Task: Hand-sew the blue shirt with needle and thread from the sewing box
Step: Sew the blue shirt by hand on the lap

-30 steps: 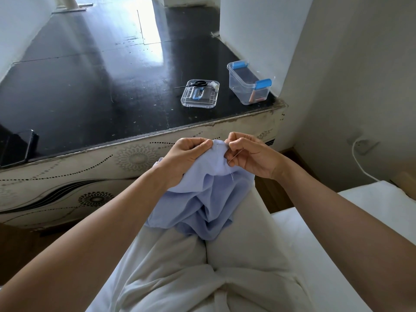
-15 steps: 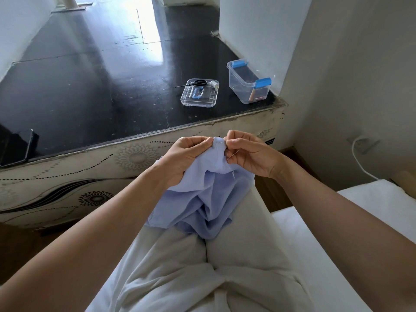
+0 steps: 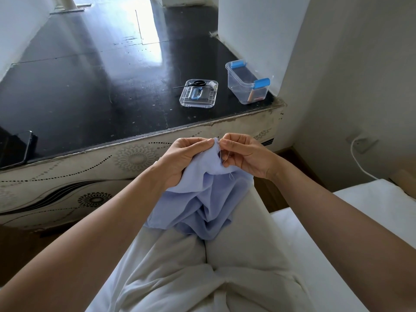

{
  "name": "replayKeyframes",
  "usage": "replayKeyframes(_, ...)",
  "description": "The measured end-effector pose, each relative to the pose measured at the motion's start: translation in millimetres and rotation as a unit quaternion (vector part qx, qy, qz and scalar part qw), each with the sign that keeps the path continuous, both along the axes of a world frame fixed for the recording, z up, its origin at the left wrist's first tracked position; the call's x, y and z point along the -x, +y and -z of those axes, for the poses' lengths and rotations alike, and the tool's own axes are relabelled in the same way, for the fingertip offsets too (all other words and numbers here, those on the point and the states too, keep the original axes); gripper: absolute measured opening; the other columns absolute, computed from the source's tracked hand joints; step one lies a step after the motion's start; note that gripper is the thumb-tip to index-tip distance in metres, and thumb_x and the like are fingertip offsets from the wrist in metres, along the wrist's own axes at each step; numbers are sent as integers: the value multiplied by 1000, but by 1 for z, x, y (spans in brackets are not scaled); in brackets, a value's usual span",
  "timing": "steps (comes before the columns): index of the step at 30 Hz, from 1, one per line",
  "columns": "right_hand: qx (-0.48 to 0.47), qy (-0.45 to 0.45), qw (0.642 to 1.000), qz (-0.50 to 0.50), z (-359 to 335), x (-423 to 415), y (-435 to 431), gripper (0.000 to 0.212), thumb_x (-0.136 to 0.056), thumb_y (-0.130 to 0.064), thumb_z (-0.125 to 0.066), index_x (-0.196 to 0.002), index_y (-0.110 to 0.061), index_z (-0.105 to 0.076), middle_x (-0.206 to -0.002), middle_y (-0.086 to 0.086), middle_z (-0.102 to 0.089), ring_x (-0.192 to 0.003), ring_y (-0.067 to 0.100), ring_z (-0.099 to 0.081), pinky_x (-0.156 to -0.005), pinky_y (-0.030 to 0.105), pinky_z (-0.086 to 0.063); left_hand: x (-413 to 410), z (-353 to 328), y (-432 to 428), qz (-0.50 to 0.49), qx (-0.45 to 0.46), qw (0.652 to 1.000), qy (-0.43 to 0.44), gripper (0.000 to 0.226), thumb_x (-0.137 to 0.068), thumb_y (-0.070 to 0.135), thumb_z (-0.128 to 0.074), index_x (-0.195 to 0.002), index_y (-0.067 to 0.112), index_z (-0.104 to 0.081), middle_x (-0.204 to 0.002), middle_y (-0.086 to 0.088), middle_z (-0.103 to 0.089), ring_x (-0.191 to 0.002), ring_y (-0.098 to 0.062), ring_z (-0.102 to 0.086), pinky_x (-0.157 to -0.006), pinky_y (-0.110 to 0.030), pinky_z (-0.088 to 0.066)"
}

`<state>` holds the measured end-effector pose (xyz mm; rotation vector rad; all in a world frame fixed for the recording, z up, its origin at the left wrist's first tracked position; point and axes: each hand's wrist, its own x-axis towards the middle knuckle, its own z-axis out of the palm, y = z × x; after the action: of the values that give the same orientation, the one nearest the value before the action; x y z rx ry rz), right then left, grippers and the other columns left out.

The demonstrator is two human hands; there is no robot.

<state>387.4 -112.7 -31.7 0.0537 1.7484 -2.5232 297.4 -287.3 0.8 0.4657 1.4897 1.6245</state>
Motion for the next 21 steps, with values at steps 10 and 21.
replayKeyframes(10,-110,14,992,63,8,1,0,22,-86,-37,-66,-95,-17,-69,-94,6,-67,-89,21,-62,-81,30,-55,1,7,3,-27,19,999,-7,35,-79,30,-70,-100,2,-71,-95,-15,-71,-80,-24,-66,-73,-30,-57)
replayKeyframes(21,-234,31,951,201,8,4,-3,26,-81,-34,-71,-106,-25,-70,-101,-5,-71,-86,24,-64,-78,27,-56,0,9,7,-94,91,991,36,18,-85,30,-74,-82,12,-77,-82,-14,-71,-73,-23,-61,-71,-33,-51)
